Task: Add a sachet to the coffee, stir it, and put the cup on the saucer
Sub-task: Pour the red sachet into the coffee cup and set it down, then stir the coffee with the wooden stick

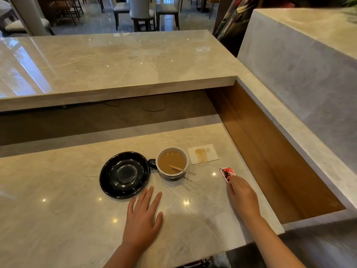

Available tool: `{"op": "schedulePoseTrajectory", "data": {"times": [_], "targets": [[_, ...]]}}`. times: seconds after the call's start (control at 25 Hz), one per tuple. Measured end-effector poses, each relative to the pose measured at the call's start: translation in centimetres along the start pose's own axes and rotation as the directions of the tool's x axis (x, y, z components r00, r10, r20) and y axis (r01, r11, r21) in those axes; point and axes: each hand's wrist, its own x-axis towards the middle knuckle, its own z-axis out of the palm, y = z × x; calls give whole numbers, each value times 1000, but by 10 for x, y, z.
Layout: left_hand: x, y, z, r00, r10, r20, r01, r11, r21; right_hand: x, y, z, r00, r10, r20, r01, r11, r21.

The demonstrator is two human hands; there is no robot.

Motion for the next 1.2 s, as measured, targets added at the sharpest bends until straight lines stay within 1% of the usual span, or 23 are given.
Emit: {"op": "schedulePoseTrajectory", "data": {"times": [0.12, 0.36, 0.48, 0.56, 0.72, 0.8, 0.84, 0.96, 1.2], "targets": [[0, 0, 0, 1000, 1, -4, -1, 1000, 6, -5, 0, -1, 998, -46, 31, 48, 997, -54], [1, 0, 2, 1000, -10, 7, 10, 1000, 20, -14, 0, -2, 993, 20, 117, -5, 992, -127], [0, -1, 2, 1000, -14, 11, 13, 1000, 23, -17, -2, -4, 986, 30, 165, -4, 987, -159], [0, -1, 2, 1000, -14, 9, 14, 1000, 24, -16, -10, -8, 992, 14, 129, 0, 994, -109], [0, -1, 1, 1000, -13, 1, 13, 1000, 22, -1, -47, -17, 999, -50, 6, 48, 992, 119], [0, 0, 1, 1000, -2, -5, 2, 1000, 16, 11, -75, -21, 998, -70, 6, 67, 974, 217], [0, 0, 1, 1000, 5, -9, -5, 1000, 10, 16, -89, -22, 997, -69, 38, 57, 966, 253], [0, 0, -1, 1000, 11, -10, -11, 1000, -3, 26, -115, -15, 982, -59, 177, 9, 963, 270], [-1, 1, 0, 1000, 13, -26, -14, 999, -37, 35, -124, 3, 987, -29, 160, -11, 969, 249]]}}
